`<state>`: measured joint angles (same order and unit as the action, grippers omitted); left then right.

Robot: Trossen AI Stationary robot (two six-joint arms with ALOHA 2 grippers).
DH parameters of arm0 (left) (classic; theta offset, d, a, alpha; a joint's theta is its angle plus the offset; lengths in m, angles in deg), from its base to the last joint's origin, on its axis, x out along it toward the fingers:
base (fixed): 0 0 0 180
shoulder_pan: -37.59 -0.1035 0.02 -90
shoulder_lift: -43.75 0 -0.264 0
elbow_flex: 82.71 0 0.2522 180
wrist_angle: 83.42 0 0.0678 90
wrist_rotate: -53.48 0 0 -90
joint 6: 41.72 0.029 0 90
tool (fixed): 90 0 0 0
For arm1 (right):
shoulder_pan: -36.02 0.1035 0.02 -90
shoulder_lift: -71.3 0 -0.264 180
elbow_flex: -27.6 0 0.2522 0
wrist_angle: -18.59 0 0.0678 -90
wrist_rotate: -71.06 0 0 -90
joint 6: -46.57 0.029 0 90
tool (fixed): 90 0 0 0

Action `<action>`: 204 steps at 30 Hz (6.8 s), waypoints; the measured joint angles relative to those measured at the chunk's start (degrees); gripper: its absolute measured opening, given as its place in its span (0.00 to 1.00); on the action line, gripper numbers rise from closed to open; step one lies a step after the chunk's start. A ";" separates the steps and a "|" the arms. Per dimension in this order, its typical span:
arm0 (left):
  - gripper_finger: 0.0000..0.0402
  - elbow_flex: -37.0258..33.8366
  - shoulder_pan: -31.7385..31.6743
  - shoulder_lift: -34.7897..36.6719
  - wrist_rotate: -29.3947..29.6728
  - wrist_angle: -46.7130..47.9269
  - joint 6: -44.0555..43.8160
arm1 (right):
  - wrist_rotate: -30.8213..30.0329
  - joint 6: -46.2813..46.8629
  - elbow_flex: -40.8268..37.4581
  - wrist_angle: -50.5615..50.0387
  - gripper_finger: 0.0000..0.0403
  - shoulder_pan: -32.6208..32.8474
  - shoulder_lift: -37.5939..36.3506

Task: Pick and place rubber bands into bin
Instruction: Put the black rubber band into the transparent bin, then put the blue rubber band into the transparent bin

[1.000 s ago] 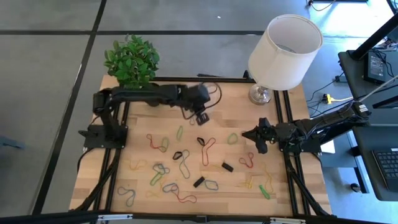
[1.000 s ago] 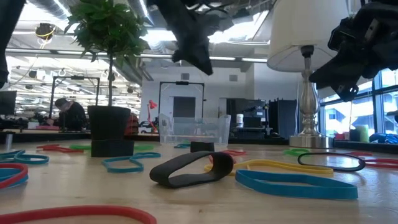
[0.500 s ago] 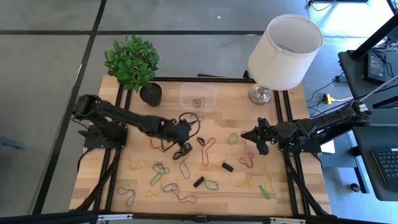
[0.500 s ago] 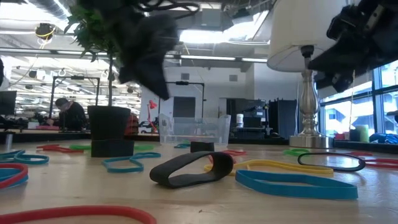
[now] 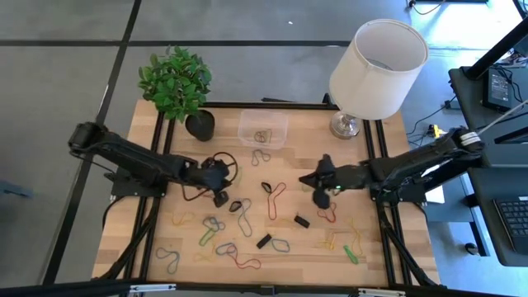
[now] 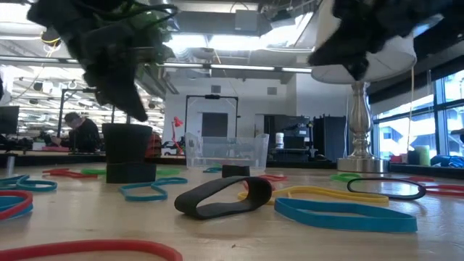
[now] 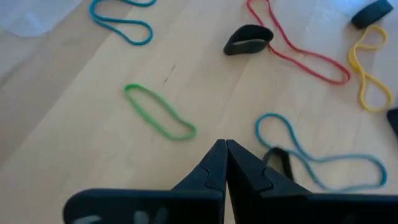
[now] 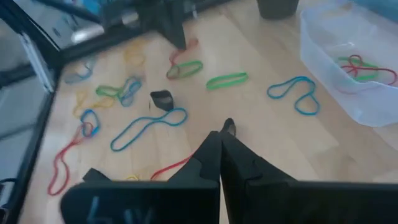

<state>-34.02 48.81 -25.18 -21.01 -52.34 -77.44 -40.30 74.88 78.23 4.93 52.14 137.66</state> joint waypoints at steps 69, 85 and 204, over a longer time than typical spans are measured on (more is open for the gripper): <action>0.01 -13.02 -3.43 22.49 -4.48 -3.53 18.95 | 14.06 22.51 38.05 -50.21 0.01 2.53 36.36; 0.01 -13.02 -4.33 22.49 3.03 -6.59 23.42 | 11.75 -16.27 63.12 -50.18 0.00 -22.86 40.01; 0.32 20.73 40.01 -19.87 -20.94 33.23 -42.63 | -3.57 11.51 -14.34 12.37 0.01 19.39 -2.92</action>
<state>-13.29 88.83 -45.05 -41.95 -19.11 -120.07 -43.87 86.39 63.89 17.30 71.53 134.74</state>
